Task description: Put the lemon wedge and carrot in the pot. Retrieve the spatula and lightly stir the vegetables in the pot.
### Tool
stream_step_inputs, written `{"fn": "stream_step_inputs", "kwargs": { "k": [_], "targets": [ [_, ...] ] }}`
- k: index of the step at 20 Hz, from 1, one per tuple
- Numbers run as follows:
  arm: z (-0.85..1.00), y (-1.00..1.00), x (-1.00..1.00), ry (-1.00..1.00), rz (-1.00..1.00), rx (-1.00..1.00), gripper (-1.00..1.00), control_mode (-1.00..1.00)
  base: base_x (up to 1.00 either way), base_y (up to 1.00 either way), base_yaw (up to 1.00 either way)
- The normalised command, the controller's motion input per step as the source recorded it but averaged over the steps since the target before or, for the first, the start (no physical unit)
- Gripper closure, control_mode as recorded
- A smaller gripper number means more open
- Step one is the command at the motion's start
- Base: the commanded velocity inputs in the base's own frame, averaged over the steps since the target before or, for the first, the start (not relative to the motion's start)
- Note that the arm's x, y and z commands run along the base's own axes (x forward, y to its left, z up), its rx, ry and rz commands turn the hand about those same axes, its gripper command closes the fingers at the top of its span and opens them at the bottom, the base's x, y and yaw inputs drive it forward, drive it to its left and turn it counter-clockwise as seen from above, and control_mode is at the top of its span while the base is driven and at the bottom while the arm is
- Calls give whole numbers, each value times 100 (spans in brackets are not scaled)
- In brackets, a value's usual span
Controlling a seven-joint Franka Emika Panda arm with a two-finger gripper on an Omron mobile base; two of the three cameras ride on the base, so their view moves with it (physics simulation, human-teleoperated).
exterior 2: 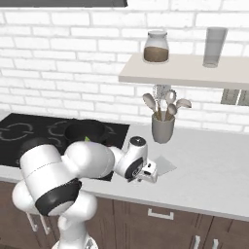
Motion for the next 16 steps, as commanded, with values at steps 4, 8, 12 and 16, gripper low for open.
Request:
{"fn": "stream_step_inputs", "kwargs": {
  "k": [4, 8, 12, 16],
  "targets": [
    [69, -1, -63, 0, -3, 2, 100, -100, 0, 0, 0],
    [85, 3, -73, 3, -5, 5, 100, -100, 0, 0, 0],
    [-1, 33, -27, 12, 2, 7, 100, -100, 0, 0, 0],
    [72, 27, -70, 0, -11, 23, 100, -100, 0, 0, 0]
  ]
}}
